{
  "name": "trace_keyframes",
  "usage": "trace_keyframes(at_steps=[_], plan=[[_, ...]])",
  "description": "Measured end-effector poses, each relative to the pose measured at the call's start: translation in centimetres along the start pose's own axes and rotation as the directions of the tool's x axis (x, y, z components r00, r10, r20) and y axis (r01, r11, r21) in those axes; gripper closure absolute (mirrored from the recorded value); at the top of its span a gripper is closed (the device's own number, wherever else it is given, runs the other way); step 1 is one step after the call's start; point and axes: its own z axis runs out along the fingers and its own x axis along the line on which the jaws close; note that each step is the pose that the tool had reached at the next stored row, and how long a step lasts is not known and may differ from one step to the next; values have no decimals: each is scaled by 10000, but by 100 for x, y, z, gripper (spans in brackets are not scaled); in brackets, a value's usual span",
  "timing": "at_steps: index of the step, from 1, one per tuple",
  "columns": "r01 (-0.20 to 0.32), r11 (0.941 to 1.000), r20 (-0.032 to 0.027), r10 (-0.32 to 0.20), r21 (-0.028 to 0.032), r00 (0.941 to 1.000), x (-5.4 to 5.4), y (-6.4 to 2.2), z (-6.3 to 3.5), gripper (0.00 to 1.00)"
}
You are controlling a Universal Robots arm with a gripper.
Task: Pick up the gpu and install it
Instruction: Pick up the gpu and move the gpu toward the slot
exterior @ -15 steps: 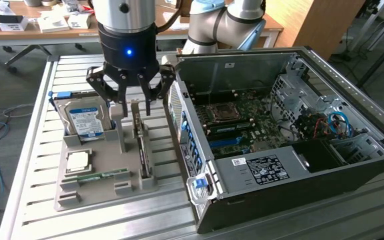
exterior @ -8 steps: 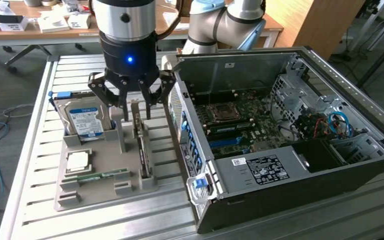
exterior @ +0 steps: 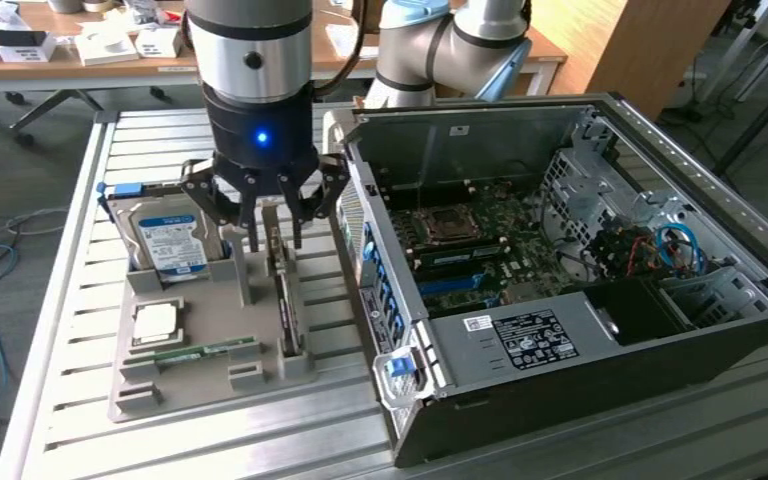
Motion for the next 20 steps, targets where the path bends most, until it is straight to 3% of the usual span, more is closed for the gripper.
trace_keyframes(at_steps=[20], plan=[[0, 10000, -1, 0, 1, 10000, 2, -15, 363, 53]])
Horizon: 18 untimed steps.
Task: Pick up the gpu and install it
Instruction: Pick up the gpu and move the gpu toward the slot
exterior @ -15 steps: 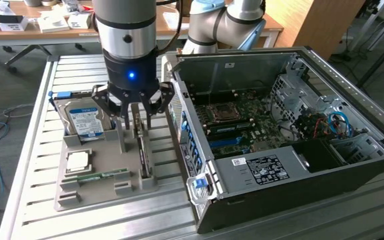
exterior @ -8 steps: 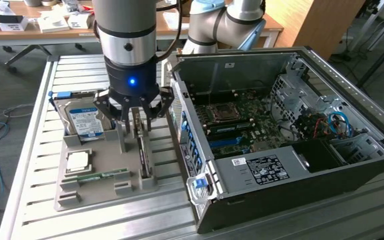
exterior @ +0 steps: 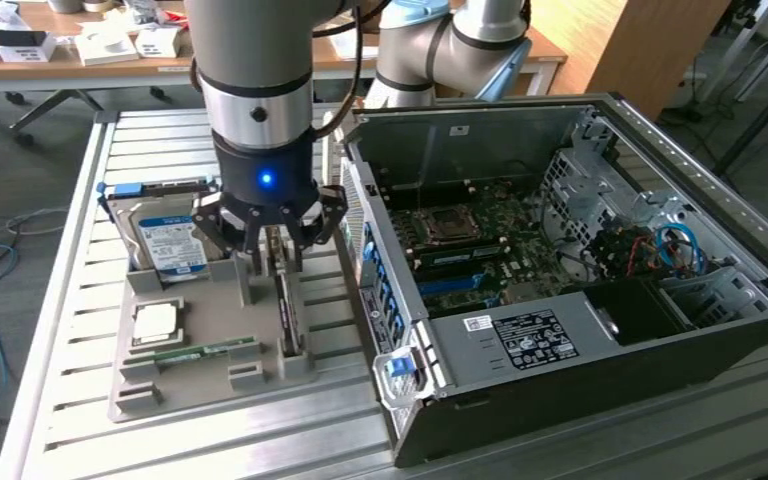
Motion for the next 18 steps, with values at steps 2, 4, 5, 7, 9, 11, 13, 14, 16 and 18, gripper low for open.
trace_keyframes(at_steps=[2, 4, 5, 7, 9, 11, 13, 14, 16, 18], plan=[[0, 10000, 2, 0, -2, 10000, 0, -1, 37, 53], [0, 10000, 1, 0, -1, 10000, 0, -3, 74, 53], [0, 10000, 1, 0, -1, 10000, 0, -3, 92, 53], [0, 10000, 0, 0, 0, 10000, 1, -5, 128, 53], [0, 10000, 1, 0, -1, 10000, 1, -6, 164, 53], [0, 10000, -1, 0, 1, 10000, 1, -8, 200, 53], [0, 10000, -3, 0, 0, 10000, 1, -9, 237, 53], [-1, 10000, -3, 1, -1, 10000, 1, -10, 255, 53], [-1, 10000, -6, 1, 0, 10000, 2, -11, 291, 53], [-1, 10000, -8, 1, 0, 10000, 2, -13, 328, 53]])
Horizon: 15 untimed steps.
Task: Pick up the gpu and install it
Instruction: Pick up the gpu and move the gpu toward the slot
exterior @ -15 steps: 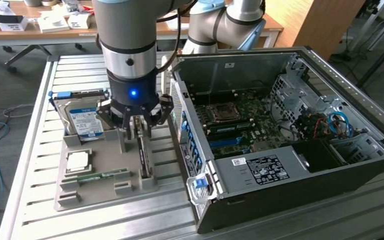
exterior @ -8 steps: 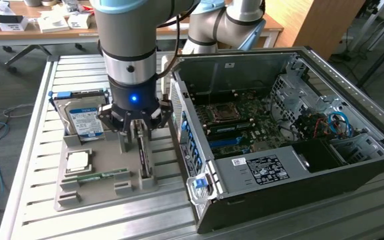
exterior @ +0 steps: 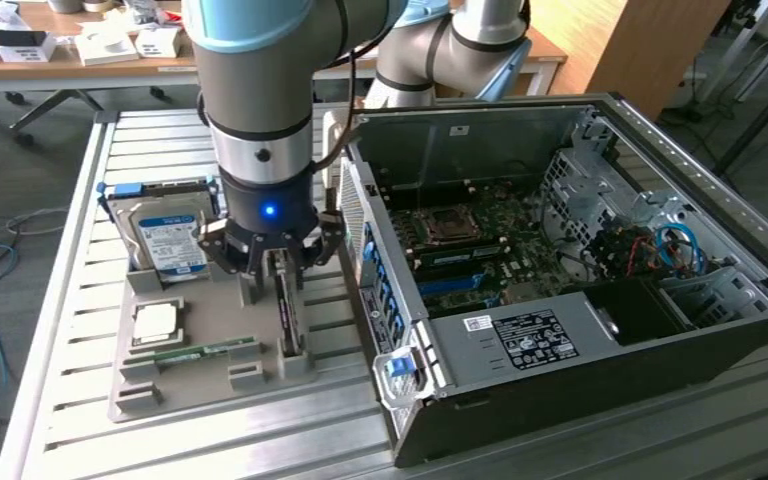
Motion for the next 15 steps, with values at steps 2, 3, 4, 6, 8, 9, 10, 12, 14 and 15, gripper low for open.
trace_keyframes(at_steps=[2, 3, 4, 6, 8, 9, 10, 12, 14, 15], plan=[[-1, 10000, -6, 1, 1, 10000, 0, -1, 35, 53], [0, 10000, -8, 0, 1, 10000, 0, -2, 53, 53], [0, 10000, -10, 0, 1, 10000, 0, -3, 71, 53], [0, 10000, -12, 0, 1, 10000, 0, -4, 103, 53], [0, 10000, -15, 0, 1, 10000, 1, -5, 106, 53], [0, 10000, -15, 0, 1, 10000, 1, -5, 106, 53], [0, 10000, -14, 0, 1, 10000, 0, -5, 107, 53], [0, 10000, -11, 0, -3, 10000, 0, -5, 132, 53], [0, 10000, -13, 0, 0, 10000, 0, -6, 151, 53], [0, 10000, -14, 0, 1, 10000, 1, -6, 150, 53]])
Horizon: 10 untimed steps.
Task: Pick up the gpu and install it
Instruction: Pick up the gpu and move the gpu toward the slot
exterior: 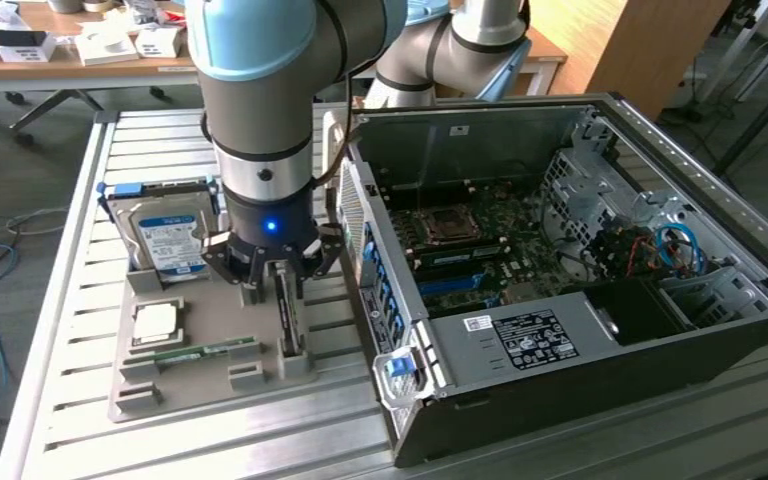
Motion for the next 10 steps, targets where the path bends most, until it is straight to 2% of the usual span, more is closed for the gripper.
trace_keyframes(at_steps=[10], plan=[[-1, 10000, 0, 1, -1, 10000, -21, 2, 8, 53]])
